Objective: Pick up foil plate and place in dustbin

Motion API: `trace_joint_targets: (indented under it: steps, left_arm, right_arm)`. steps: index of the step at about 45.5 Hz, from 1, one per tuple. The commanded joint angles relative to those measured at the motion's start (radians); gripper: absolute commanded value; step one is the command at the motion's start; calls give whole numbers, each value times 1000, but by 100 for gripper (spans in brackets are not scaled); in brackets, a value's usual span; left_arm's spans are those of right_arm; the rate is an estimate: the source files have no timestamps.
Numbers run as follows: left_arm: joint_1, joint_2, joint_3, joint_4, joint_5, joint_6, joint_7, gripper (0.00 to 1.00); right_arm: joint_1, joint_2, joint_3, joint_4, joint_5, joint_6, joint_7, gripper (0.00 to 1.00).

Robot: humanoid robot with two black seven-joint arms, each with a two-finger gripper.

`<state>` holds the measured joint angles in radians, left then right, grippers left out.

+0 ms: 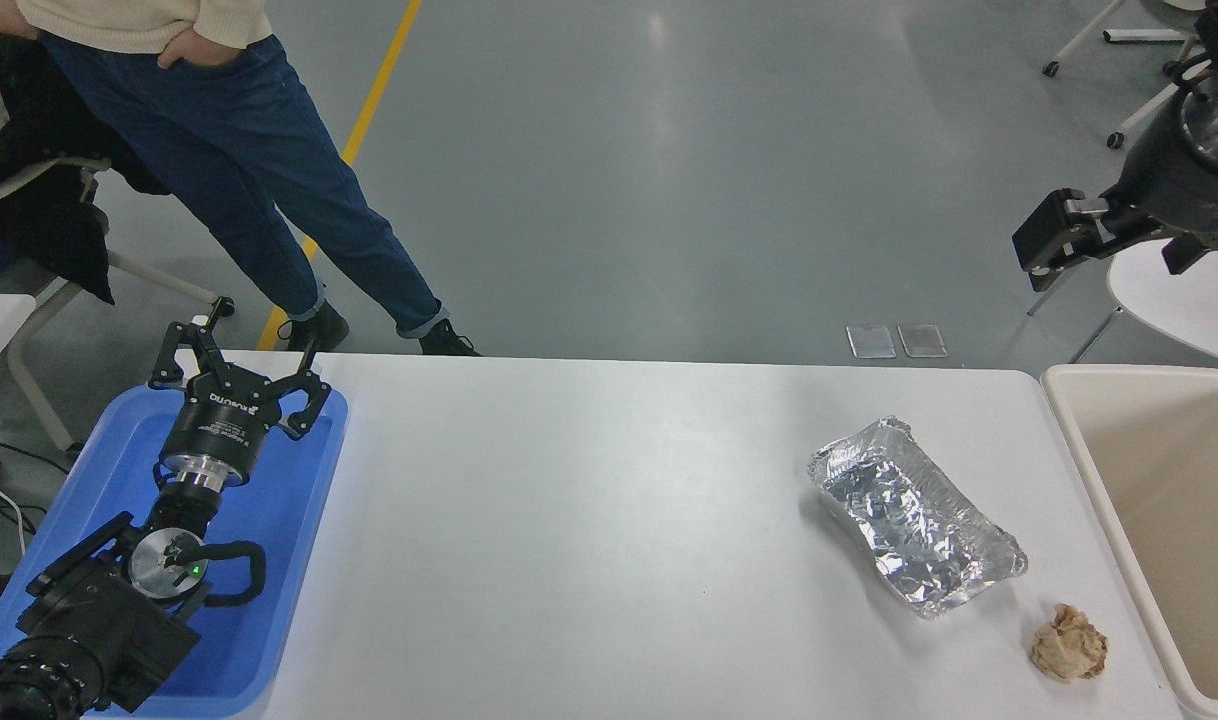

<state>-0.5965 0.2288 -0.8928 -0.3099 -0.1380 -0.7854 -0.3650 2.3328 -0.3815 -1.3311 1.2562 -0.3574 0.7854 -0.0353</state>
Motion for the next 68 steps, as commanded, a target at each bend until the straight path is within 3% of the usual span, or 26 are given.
trace_joint_targets:
  steps: [1,68]
  left_arm:
    - [0,0,2,0,3,0,-2,100]
    - [0,1,0,0,0,0,-2,100]
  right_arm:
    - [-1,-2,-3,-1,0,0,0,100]
    - [-70,-25,9,-4,0,0,0,100]
